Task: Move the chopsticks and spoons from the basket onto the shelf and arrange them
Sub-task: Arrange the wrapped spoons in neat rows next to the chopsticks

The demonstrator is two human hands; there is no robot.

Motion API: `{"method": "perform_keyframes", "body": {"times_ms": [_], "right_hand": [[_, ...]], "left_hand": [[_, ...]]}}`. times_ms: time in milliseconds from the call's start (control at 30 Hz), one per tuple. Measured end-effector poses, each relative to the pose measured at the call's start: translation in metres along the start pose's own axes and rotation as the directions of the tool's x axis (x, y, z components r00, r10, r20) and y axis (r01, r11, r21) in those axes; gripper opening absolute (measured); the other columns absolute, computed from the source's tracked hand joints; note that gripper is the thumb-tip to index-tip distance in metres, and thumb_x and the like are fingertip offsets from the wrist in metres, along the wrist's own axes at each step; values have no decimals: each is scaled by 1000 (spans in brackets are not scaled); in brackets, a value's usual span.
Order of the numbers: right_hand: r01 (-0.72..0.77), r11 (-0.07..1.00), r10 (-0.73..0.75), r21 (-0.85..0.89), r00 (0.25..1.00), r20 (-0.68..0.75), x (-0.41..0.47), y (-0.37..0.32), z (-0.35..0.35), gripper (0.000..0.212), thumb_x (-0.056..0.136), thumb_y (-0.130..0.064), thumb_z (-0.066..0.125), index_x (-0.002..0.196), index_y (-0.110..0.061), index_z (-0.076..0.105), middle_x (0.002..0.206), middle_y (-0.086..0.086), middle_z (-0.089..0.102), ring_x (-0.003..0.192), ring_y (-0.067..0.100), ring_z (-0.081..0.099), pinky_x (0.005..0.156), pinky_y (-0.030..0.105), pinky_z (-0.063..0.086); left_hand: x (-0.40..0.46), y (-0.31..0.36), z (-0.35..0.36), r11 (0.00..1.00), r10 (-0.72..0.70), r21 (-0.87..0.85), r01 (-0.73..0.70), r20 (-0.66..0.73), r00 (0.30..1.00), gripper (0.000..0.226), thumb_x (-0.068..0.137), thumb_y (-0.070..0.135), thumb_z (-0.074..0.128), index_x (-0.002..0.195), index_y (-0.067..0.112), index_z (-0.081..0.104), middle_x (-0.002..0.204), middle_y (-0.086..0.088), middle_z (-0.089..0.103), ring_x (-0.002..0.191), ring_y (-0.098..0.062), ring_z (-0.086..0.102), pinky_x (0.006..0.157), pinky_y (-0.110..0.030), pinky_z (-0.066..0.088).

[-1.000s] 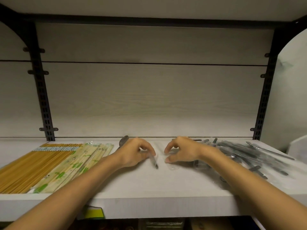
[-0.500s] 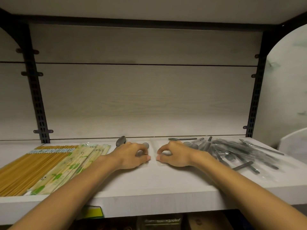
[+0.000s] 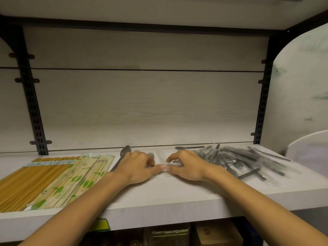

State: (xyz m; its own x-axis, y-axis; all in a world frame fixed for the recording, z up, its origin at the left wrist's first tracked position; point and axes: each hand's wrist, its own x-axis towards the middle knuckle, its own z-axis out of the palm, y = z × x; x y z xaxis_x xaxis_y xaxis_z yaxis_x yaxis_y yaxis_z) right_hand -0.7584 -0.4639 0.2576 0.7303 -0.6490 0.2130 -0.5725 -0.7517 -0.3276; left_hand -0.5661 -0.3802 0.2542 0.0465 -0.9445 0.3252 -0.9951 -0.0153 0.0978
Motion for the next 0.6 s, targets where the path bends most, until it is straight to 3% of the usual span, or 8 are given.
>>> {"method": "perform_keyframes", "body": {"times_ms": [67,167,267,400,500,600], "right_hand": [[9,1000,-9,13,1000,-18,-1,0,-2,42,90,-50,56,124,-26,60,130,2,57,123,16,50,102,37,42],[16,1000,-15,16,999,-47,-2,1,-7,37,92,-44,55,123,-26,61,132,1,57,125,16,47,104,37,40],[24,1000,-24,2,997,-71,-5,4,-10,34,92,-42,55,122,-27,61,130,0,58,126,17,45,105,37,39],[45,999,-44,2,994,-100,-7,10,-12,30,91,-39,56,118,-26,63,127,0,60,125,17,47,105,38,39],[36,999,-34,11,992,-119,-11,18,-17,28,91,-37,57,116,-26,64,124,0,60,122,15,48,103,36,40],[26,999,-21,24,986,-163,-18,27,-29,25,92,-37,58,113,-26,66,120,-2,61,115,13,51,94,28,40]], "left_hand": [[3,5,0,999,-29,-28,28,-33,999,44,80,69,53,76,27,61,76,11,65,83,-12,58,87,-33,37],[7,10,-1,975,-121,-184,120,6,993,20,77,44,67,79,28,57,72,12,63,84,-12,59,81,-28,42],[11,15,-2,942,-207,-257,217,65,976,20,73,30,67,90,27,58,83,6,63,92,-18,57,69,-26,42],[13,16,-1,933,-235,-261,247,76,969,17,76,21,62,90,28,55,85,-1,62,95,-22,58,65,-24,40],[11,16,-5,920,-251,-304,249,33,967,12,81,15,59,89,23,60,68,5,58,75,-17,62,51,-15,35],[11,13,-14,833,-329,-473,288,-5,944,20,83,10,53,89,23,67,61,1,60,55,-15,56,51,-19,40]]}}
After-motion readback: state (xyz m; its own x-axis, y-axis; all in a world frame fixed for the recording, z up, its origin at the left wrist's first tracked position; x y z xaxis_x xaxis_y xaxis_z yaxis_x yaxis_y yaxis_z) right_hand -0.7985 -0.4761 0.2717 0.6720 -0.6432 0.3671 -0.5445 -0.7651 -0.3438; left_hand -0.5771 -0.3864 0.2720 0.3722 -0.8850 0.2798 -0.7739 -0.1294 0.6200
